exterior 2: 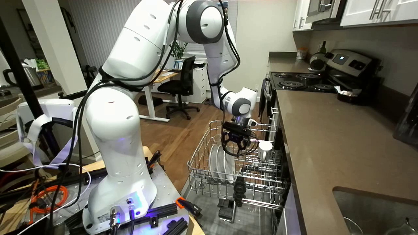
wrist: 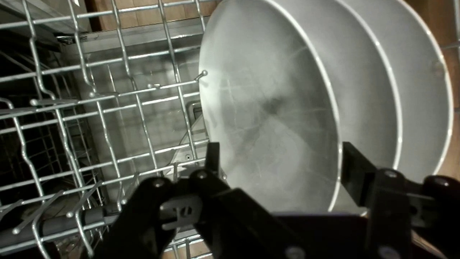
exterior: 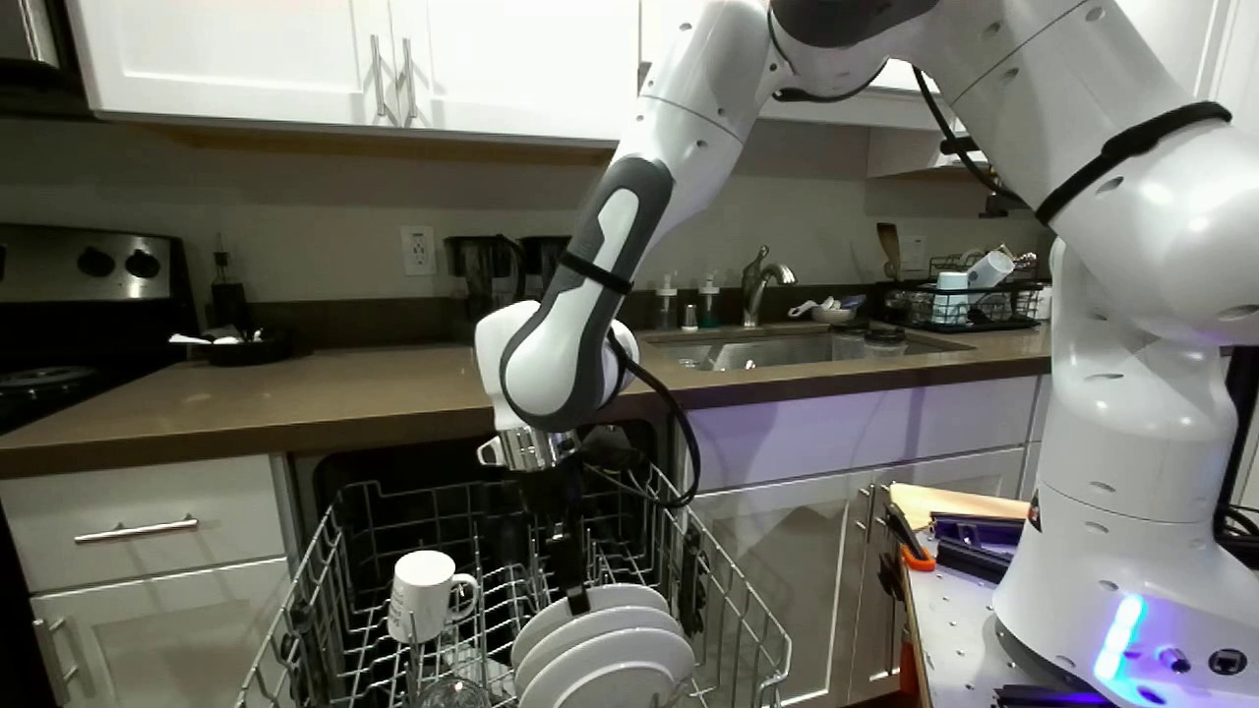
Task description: Remove the plate from the dishwasher and put it on the counter top
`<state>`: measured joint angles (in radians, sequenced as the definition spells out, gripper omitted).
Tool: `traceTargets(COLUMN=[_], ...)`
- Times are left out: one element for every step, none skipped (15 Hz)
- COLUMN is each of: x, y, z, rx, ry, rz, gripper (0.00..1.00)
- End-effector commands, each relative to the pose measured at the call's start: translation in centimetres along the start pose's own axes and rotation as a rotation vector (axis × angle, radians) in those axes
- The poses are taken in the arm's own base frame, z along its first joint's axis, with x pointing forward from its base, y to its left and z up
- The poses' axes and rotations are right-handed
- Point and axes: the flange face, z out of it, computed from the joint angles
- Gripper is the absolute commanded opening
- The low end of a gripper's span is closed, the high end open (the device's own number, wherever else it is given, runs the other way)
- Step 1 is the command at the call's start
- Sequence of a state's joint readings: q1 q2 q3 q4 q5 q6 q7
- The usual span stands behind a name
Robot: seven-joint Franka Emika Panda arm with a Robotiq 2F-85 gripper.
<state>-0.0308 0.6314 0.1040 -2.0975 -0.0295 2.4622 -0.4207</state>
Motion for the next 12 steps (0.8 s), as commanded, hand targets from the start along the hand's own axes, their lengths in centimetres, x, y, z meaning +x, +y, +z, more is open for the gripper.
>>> traceTargets(x=[0.2,0.2,0.2,0.1,0.1,0.1,0.0,0.0,-0.1,-0.1,-0.1,-0.1], y=[-0.4,-0.5,-0.8,-1.1,-1.3,-1.5,-1.7,-1.8,-1.9,-2.0,-1.9,-1.9], z=[0.7,0.9,1.1,1.3,1.5,1.8,2.1,2.4,2.4,2.4,2.4,2.2], rx=[-0.041,-0.044,-0.047,-0.049,-0.047,-0.047,-0.046,-0.042,-0.036,-0.030,-0.026,-0.021], ry=[0.014,0.013,0.009,0.006,0.002,-0.002,-0.006,-0.009,-0.010,-0.008,-0.010,-0.012], rz=[0.002,0.002,0.001,0.000,0.002,0.003,0.005,0.004,0.004,0.009,0.014,0.021], gripper=[0.77,0.74,0.72,0.64,0.66,0.63,0.57,0.39,0.34,0.25,0.19,0.12])
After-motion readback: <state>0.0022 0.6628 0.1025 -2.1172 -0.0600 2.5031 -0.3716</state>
